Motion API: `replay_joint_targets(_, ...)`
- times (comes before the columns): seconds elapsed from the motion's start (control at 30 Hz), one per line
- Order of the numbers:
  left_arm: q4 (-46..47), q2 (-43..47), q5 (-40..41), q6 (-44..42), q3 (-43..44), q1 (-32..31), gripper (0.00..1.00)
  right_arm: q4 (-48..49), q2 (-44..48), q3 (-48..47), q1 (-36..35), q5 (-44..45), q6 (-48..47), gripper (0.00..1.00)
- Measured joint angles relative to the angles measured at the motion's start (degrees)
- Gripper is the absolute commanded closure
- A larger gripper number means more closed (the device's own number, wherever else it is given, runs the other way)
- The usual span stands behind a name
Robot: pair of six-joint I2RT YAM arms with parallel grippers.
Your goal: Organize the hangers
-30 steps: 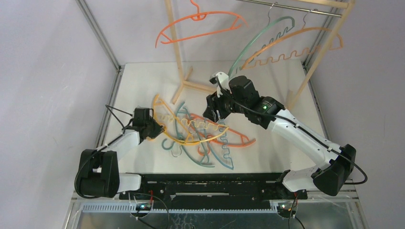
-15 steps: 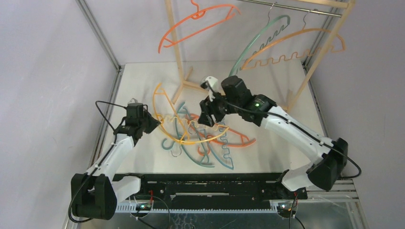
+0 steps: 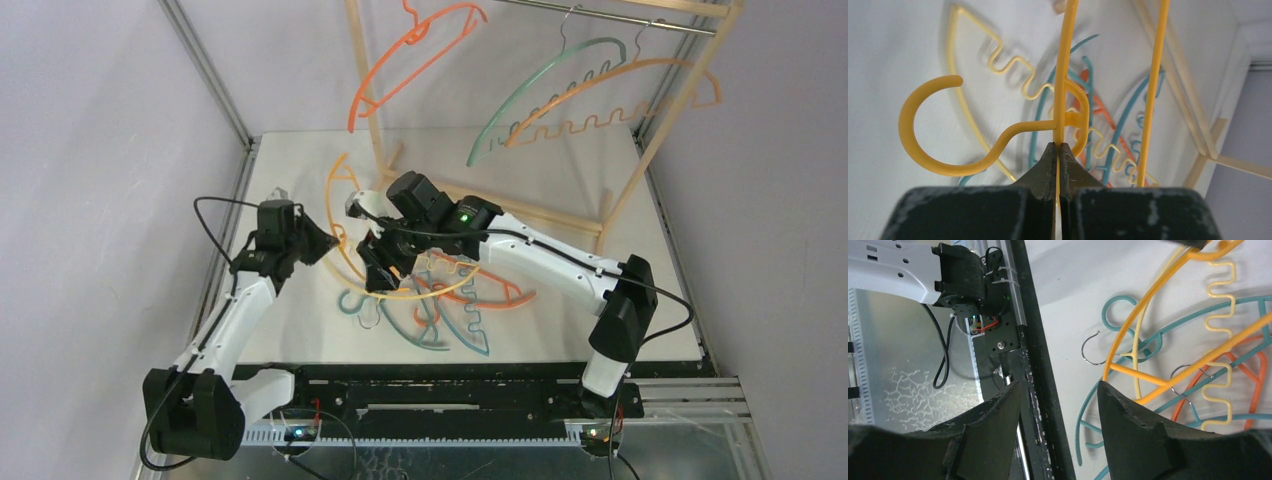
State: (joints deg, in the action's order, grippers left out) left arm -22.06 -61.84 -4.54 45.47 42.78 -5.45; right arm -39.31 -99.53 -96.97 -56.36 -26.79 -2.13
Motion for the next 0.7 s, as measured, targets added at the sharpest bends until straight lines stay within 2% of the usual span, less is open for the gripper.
replay_joint_targets(0.27,-2.4,-0.1,-2.2,-1.9,7.9,-1.9,1.00,-1.8,-0.4,-0.4,-1.2,1.6,-0.4,0.35)
replay_joint_targets(0.7,-6.8,1.6,-2.8,-1.4,10.2,-7.5,1.00,-2.2,-4.5,-2.2,-2.6,9.7,-0.7,0.32)
